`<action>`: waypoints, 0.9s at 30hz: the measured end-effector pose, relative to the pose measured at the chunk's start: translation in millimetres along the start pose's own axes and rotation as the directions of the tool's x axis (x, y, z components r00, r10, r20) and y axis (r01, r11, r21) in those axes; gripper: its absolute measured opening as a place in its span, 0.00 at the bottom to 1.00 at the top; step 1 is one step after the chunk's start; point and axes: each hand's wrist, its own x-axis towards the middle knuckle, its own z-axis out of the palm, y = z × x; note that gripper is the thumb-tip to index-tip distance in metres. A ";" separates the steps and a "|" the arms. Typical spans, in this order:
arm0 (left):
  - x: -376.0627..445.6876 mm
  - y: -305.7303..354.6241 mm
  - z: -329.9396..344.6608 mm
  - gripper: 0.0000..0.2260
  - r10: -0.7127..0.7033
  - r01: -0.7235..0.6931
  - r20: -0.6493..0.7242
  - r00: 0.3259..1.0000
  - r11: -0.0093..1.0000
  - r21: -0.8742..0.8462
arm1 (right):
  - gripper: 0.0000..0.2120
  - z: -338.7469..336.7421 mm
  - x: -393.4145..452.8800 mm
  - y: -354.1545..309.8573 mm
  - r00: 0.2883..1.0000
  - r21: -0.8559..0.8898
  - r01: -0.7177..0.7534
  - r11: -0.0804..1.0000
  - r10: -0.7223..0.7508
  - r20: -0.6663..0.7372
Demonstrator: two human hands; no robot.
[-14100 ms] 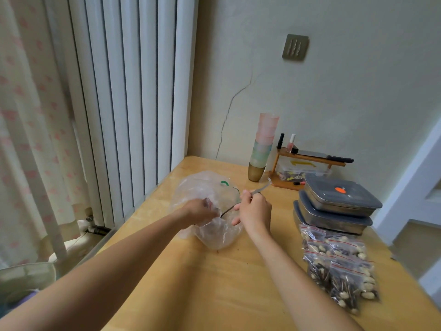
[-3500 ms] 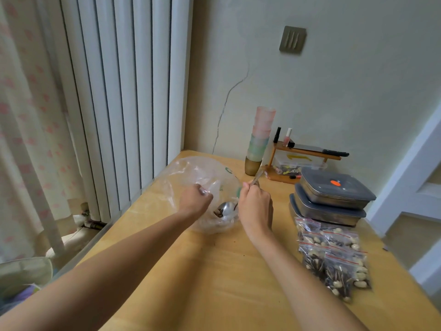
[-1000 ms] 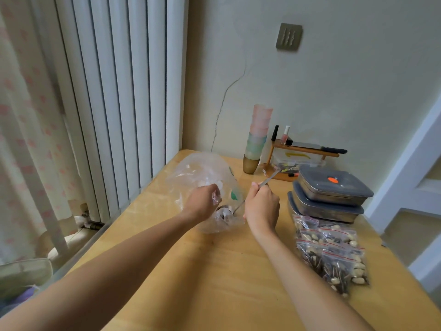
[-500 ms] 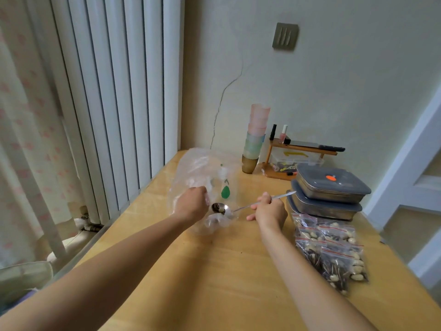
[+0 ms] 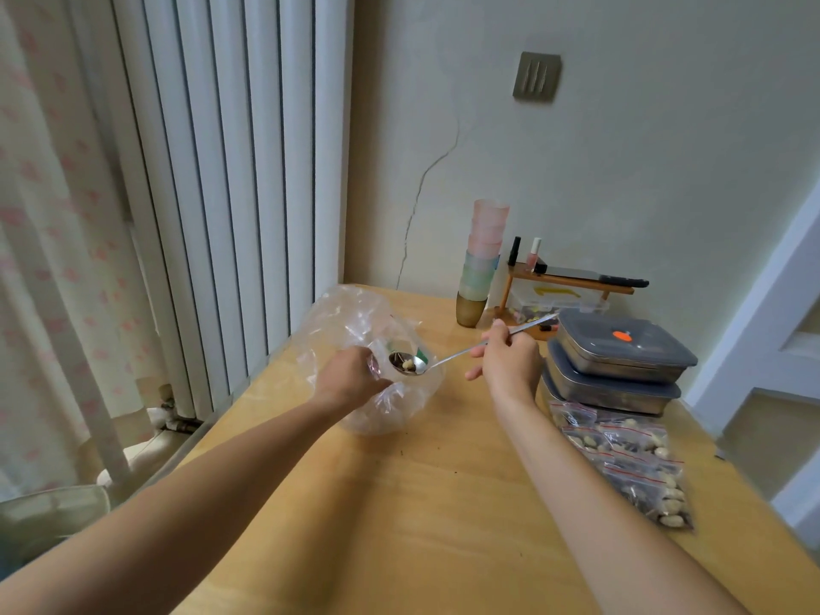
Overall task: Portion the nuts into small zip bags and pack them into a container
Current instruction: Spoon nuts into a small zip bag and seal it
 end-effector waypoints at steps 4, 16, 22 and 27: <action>-2.3 8.6 -2.7 0.14 -0.005 0.007 0.031 0.999 0.999 -0.043 | 0.20 3.1 -8.0 -11.2 0.994 -0.023 0.110 0.994 -0.109 0.027; -0.9 17.1 14.1 0.16 -0.153 0.164 0.130 0.980 0.983 -0.083 | 0.20 23.8 -35.0 -31.8 0.575 -0.192 0.817 0.544 -0.793 0.200; -3.9 19.4 20.2 0.13 -0.221 0.245 0.117 0.968 0.933 -0.262 | 0.17 33.2 -43.7 -31.7 0.356 -0.245 0.923 0.296 -0.899 0.256; 0.1 8.6 29.1 0.18 -0.198 0.203 0.050 0.979 0.930 -0.306 | 0.20 33.5 -39.5 -31.6 0.354 -0.226 0.924 0.308 -0.912 0.206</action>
